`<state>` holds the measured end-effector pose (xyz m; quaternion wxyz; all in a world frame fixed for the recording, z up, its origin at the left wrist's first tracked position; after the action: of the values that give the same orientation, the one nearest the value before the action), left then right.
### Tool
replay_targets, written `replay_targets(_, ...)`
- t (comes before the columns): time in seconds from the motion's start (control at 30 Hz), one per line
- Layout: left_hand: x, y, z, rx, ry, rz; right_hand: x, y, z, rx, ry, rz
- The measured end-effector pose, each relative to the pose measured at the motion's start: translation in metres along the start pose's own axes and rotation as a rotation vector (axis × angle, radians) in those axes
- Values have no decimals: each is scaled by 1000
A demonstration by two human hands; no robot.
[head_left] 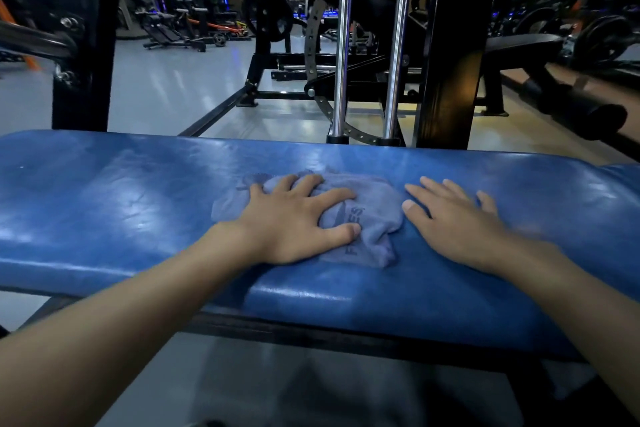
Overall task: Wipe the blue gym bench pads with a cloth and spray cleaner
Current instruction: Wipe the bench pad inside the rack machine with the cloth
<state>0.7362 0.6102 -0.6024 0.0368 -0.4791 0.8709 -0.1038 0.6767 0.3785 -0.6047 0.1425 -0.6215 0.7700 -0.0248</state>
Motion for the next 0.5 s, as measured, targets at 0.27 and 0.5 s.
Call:
replay_targets(0.27,-40,-115,14,-35,-9,-84,0,0,7,21,52,-16)
replay_targets(0.5,-44,-120,15,-39,-16,-89,0,1,5,33,29,-7)
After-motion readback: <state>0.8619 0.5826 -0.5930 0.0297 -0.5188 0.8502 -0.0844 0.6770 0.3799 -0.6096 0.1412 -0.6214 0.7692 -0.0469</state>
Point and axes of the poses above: each hand's wrist, its own y-axis away from the middle knuckle, its own z-axis out of the palm, x = y × z, the point moved 1 cm from there along -y, towards the middle knuckle, and after that the axes turned 12 degrees about x, right-handed, at the moved point
